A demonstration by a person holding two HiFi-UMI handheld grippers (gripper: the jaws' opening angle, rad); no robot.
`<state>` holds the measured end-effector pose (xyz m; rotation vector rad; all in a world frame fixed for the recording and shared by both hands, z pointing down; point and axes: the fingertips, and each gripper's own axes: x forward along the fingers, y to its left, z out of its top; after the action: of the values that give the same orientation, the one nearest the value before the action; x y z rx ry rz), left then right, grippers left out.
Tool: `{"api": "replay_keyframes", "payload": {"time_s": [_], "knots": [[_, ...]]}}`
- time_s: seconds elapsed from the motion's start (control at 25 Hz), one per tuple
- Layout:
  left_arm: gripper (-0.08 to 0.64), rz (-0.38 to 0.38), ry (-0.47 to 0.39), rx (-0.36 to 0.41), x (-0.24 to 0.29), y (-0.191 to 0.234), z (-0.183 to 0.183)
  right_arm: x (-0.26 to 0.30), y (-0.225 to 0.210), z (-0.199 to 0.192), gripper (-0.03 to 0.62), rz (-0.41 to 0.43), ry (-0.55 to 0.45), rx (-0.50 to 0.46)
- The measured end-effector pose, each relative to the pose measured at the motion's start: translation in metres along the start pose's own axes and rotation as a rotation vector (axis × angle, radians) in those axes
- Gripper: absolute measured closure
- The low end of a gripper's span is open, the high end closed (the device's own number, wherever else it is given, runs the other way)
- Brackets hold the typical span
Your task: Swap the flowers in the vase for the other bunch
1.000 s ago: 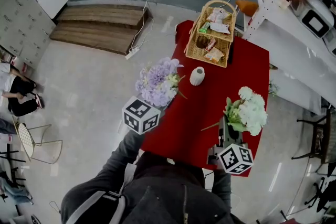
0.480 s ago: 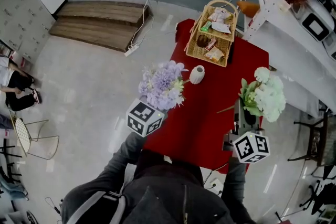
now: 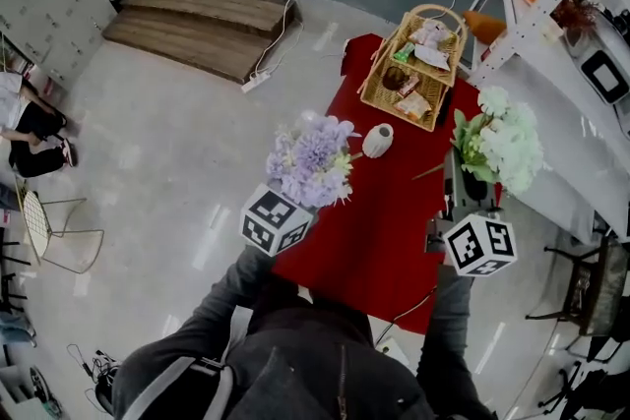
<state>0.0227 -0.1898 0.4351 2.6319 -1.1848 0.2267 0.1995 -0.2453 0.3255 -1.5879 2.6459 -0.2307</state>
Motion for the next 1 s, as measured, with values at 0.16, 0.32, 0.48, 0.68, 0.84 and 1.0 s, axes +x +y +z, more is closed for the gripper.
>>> {"api": "replay_keyframes", "payload": {"time_s": [0.16,0.32,0.48,0.68,0.84,1.0], "knots": [[0.511,0.007,-0.003,-0.007,0.003,0.0,-0.001,0.027,0.003,0.006,0.52,0.036,-0.019,-0.012],[0.512,0.021,-0.003,-0.016,0.004,0.001,-0.002,0.055,0.009,0.006,0.52,0.072,-0.02,-0.032],[0.511,0.039,0.0,-0.033,0.003,0.003,-0.002,0.077,0.017,0.002,0.52,0.108,-0.018,-0.019],[0.512,0.055,0.002,-0.045,0.004,0.007,-0.003,0.1,0.02,-0.004,0.519,0.123,-0.02,-0.035],[0.511,0.066,0.012,-0.057,0.006,0.01,-0.008,0.117,0.016,-0.018,0.52,0.121,0.001,-0.06],[0.512,0.084,0.026,-0.078,0.007,0.016,-0.012,0.13,0.01,-0.036,0.52,0.119,0.019,-0.044]]}}
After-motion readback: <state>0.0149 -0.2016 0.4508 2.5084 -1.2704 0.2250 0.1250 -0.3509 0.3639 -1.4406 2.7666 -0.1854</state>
